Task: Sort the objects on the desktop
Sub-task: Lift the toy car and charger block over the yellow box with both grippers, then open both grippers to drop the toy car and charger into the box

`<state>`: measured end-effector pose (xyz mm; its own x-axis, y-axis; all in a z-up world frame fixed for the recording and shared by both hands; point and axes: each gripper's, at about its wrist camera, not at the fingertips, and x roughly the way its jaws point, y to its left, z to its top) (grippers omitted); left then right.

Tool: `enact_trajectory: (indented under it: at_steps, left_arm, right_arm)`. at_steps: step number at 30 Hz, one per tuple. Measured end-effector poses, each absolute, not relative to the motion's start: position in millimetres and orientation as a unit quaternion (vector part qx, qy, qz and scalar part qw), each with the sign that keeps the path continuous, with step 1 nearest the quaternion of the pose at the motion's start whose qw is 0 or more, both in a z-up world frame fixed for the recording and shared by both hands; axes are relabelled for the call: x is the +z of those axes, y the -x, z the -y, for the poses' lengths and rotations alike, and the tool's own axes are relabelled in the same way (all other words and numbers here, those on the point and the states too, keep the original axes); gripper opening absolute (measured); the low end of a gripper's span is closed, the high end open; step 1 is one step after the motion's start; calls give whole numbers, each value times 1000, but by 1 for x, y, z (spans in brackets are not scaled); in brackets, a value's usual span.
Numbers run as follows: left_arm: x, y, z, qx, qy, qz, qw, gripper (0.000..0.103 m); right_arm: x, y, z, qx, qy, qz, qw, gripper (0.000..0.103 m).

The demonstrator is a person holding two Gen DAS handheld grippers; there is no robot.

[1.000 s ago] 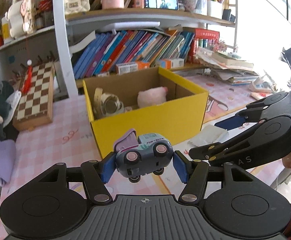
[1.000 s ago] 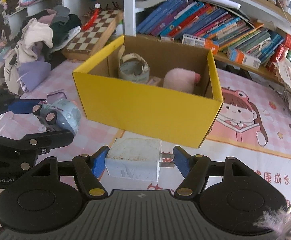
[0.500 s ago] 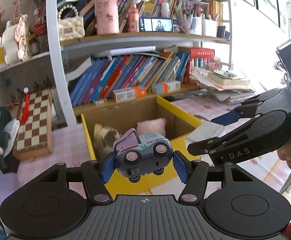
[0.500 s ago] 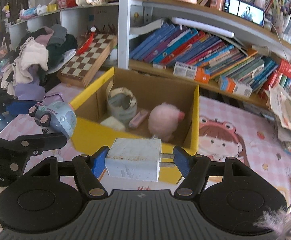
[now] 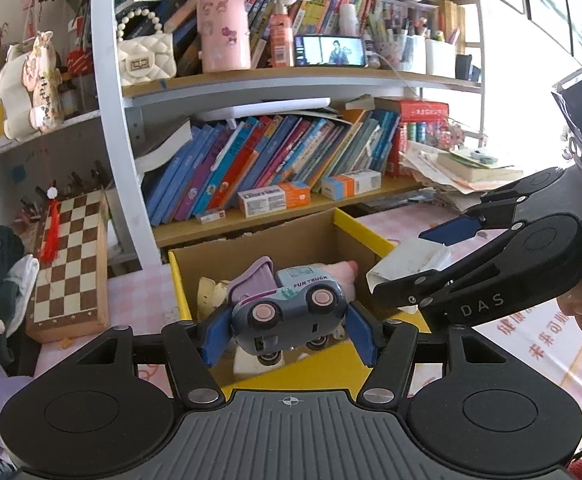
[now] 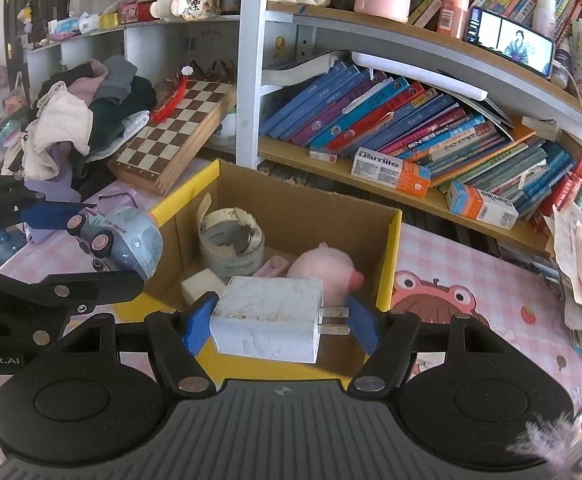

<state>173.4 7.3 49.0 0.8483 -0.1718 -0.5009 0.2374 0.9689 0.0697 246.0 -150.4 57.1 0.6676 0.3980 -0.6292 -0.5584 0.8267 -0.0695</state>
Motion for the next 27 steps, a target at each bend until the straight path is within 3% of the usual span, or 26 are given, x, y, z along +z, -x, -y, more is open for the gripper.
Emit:
enact_trajectory:
  at_steps: [12,27]
  left_arm:
    - [39,-220,-13,-74,-60,-279,956,61]
    - [26,-280,-13,-73,-49,-331,940,61]
  right_arm:
    - [48,-304,136,296,161,-309,890,67]
    - [1,-341,98,383,212,-380,815,68]
